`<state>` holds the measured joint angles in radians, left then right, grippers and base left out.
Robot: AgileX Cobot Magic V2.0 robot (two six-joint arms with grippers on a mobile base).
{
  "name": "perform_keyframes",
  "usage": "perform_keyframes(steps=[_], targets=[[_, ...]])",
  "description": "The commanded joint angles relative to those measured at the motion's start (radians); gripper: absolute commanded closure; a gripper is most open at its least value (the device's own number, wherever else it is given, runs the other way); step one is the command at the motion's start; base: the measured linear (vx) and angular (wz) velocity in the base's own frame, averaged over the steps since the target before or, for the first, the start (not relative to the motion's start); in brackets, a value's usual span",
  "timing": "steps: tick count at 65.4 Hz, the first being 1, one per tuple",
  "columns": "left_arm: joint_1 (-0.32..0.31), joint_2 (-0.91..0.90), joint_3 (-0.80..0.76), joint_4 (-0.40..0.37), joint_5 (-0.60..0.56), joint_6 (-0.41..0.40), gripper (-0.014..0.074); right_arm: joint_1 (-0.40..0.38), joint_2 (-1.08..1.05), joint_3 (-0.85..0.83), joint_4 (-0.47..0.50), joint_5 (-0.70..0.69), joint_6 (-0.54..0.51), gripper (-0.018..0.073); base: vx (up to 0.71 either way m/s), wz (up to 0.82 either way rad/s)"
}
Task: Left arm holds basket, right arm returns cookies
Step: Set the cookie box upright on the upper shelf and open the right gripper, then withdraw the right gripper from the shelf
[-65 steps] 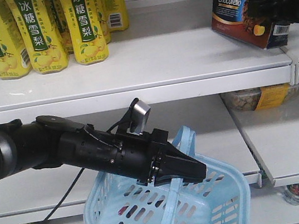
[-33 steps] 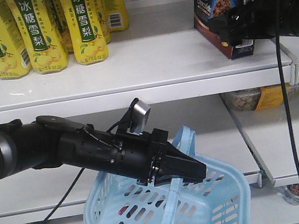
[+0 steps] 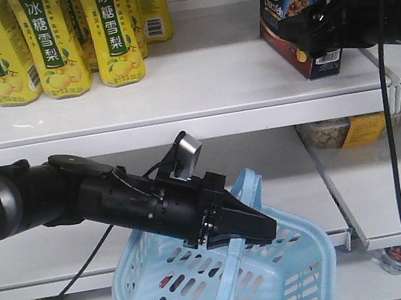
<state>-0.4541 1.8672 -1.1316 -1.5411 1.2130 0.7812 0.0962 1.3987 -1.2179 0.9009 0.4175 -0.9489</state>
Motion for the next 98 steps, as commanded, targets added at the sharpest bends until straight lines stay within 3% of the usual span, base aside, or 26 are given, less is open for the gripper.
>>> perform_keyframes(steps=[1,22,62,71,87,98], targets=[[0.029,-0.053,-0.048,-0.231,-0.108,0.035,0.0599,-0.007,-0.051,-0.029,-0.045,-0.03,0.042,-0.0021,0.0,0.0],[0.029,-0.053,-0.048,-0.231,-0.108,0.035,0.0599,-0.007,-0.103,-0.029,-0.271,0.026,0.262,-0.0021,0.0,0.0],[0.029,-0.053,-0.048,-0.231,-0.108,0.035,0.0599,-0.007,-0.244,-0.029,-0.479,0.239,0.482,-0.001,0.0,0.0],[0.029,-0.053,-0.048,-0.231,-0.108,0.035,0.0599,-0.007,-0.301,-0.029,-0.61,0.326,0.578,0.0014,0.0,0.0],[0.029,-0.053,-0.048,-0.231,-0.108,0.035,0.0599,-0.007,-0.398,-0.029,-0.931,0.437,0.783,0.0047,0.0,0.0],[0.029,-0.053,-0.048,-0.231,-0.108,0.035,0.0599,-0.007,-0.466,-0.029,-1.008,0.488,0.848,0.0046,0.0,0.0]])
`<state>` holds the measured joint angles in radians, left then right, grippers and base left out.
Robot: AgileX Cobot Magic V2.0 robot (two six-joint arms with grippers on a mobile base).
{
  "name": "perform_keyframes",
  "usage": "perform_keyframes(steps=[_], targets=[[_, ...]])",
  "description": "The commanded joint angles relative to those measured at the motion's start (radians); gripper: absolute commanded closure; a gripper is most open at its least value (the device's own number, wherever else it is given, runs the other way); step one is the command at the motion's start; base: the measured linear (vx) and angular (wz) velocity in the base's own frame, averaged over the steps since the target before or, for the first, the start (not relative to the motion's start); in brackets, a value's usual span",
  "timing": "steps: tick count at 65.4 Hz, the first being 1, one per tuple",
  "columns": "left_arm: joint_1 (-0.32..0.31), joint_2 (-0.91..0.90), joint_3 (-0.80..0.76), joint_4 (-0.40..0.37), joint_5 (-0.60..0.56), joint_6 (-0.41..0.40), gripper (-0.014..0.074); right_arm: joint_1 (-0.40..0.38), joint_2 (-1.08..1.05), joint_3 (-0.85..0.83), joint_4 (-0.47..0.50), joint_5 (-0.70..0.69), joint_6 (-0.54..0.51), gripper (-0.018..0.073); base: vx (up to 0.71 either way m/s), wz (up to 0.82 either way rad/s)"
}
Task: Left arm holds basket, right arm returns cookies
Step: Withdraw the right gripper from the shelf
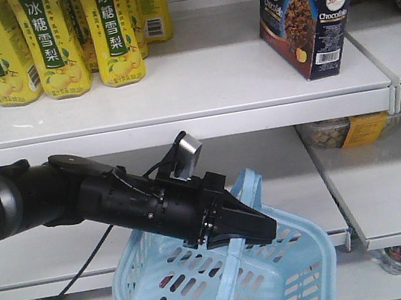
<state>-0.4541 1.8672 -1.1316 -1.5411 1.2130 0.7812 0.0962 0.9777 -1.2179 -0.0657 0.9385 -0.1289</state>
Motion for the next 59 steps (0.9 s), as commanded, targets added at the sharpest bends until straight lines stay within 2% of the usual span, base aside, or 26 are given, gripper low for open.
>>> perform_keyframes(steps=[1,15,28,37,59], targets=[[0.029,-0.053,-0.048,-0.231,-0.108,0.035,0.0599,-0.007,-0.051,-0.029,-0.039,-0.032,0.028,0.0046,0.0,0.0],[0.029,-0.053,-0.048,-0.231,-0.108,0.035,0.0599,-0.004,-0.213,0.052,-0.009,-0.088,0.044,0.0055,0.0,0.0],[0.029,-0.053,-0.048,-0.231,-0.108,0.035,0.0599,-0.004,-0.412,0.298,-0.002,-0.247,0.059,0.0056,0.0,0.0],[0.029,-0.053,-0.048,-0.231,-0.108,0.035,0.0599,-0.004,-0.562,0.482,0.066,-0.358,0.06,0.0056,0.0,0.0],[0.029,-0.053,-0.048,-0.231,-0.108,0.035,0.0599,-0.004,-0.855,0.79,0.106,-0.563,0.056,0.0056,0.0,0.0]])
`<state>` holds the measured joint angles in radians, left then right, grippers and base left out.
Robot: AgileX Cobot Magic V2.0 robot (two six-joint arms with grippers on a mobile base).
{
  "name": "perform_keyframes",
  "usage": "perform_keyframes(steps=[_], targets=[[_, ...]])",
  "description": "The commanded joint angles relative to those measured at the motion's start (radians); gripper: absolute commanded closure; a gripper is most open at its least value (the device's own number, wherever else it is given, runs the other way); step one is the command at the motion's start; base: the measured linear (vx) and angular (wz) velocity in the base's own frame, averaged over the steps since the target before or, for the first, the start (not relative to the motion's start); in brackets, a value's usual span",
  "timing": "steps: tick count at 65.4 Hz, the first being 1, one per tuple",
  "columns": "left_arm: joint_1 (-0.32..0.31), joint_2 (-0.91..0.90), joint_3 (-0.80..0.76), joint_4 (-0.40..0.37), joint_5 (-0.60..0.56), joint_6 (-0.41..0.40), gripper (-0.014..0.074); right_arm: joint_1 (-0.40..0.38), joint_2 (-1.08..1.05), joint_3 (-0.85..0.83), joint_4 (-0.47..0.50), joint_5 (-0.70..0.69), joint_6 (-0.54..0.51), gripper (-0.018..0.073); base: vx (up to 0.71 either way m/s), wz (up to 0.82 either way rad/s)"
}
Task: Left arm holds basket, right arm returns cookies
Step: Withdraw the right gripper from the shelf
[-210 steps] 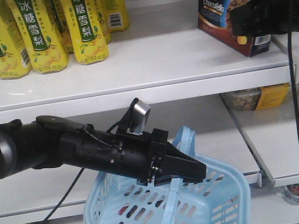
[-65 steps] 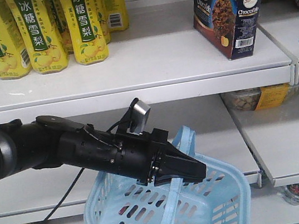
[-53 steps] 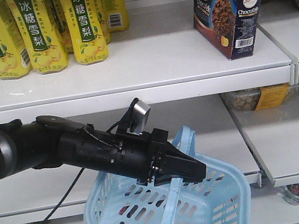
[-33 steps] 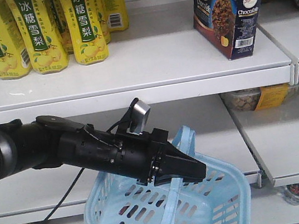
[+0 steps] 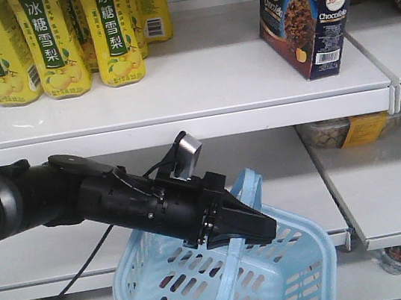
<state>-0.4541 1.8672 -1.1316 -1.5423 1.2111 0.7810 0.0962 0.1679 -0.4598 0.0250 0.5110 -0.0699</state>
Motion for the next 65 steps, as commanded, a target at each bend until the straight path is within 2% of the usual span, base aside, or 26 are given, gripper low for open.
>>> perform_keyframes(steps=[1,12,32,46,53,59,65], targets=[[0.029,-0.053,-0.048,-0.23,-0.106,0.035,0.0599,-0.004,-0.054,0.04,0.018,-0.144,-0.003,0.0056,0.0,0.0],[0.029,-0.053,-0.048,-0.23,-0.106,0.035,0.0599,-0.004,-0.098,0.142,0.059,-0.259,0.008,0.0056,0.0,0.0],[0.029,-0.053,-0.048,-0.23,-0.106,0.035,0.0599,-0.004,-0.098,0.314,0.217,-0.437,0.011,0.0056,0.0,0.0],[0.029,-0.053,-0.048,-0.23,-0.106,0.035,0.0599,-0.004,-0.098,0.322,0.21,-0.445,-0.032,0.0076,0.0,0.0],[0.029,-0.053,-0.048,-0.23,-0.106,0.035,0.0599,-0.004,-0.098,0.322,0.21,-0.44,-0.078,0.015,0.0,0.0],[0.029,-0.053,-0.048,-0.23,-0.106,0.035,0.0599,-0.004,-0.098,0.322,0.21,-0.439,-0.086,0.0262,0.0,0.0],[0.029,-0.053,-0.048,-0.23,-0.106,0.035,0.0599,-0.004,-0.098,0.322,0.216,-0.438,-0.086,0.042,0.0,0.0]])
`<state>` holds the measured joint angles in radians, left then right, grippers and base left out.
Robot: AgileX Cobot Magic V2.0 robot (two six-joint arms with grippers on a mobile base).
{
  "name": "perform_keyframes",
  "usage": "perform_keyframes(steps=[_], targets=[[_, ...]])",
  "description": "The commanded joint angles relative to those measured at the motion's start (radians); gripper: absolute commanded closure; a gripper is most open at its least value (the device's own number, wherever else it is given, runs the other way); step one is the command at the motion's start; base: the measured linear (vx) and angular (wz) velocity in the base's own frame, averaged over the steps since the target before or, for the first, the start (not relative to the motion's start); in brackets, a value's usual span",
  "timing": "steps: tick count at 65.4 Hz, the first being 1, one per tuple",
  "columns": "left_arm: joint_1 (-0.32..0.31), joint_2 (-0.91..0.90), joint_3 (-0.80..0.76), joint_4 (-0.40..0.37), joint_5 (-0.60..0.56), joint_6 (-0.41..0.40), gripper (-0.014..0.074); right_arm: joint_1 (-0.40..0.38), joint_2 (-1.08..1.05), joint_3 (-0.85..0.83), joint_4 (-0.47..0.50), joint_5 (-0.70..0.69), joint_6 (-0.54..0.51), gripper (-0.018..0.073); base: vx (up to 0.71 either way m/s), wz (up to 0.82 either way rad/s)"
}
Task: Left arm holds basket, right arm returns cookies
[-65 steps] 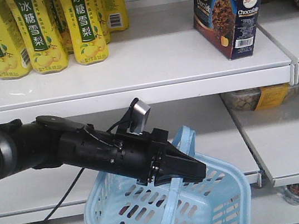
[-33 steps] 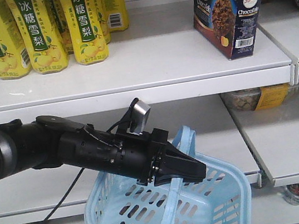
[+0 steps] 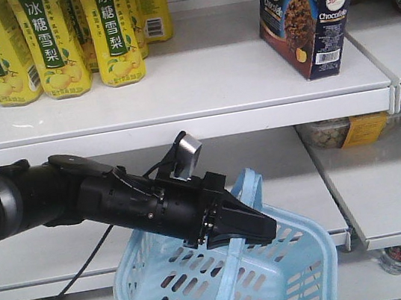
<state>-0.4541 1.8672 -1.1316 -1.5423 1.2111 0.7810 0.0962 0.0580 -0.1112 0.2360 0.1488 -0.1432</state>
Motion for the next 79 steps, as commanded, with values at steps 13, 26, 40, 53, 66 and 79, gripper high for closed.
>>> perform_keyframes(steps=[13,26,40,53,66,79], targets=[[0.029,-0.053,-0.048,-0.23,-0.106,0.035,0.0599,-0.004,0.012,-0.027,0.006,-0.078,-0.012,0.0568,0.0,0.0],[0.029,-0.053,-0.048,-0.23,-0.106,0.035,0.0599,-0.004,0.012,-0.027,0.006,-0.08,-0.013,0.0568,0.0,0.0],[0.029,-0.053,-0.048,-0.23,-0.106,0.035,0.0599,-0.004,0.012,-0.027,0.006,-0.08,-0.013,0.0566,0.0,0.0],[0.025,-0.053,-0.048,-0.23,-0.106,0.035,0.0599,-0.004,0.012,-0.027,0.006,-0.08,-0.013,0.0566,0.0,0.0],[0.017,-0.08,-0.047,-0.219,-0.09,0.035,0.0599,-0.004,0.012,-0.027,0.006,-0.081,-0.013,0.0565,0.0,0.0],[0.005,-0.21,0.037,-0.176,-0.046,0.036,0.0599,-0.004,0.012,-0.027,0.006,-0.082,-0.013,0.0565,0.0,0.0]])
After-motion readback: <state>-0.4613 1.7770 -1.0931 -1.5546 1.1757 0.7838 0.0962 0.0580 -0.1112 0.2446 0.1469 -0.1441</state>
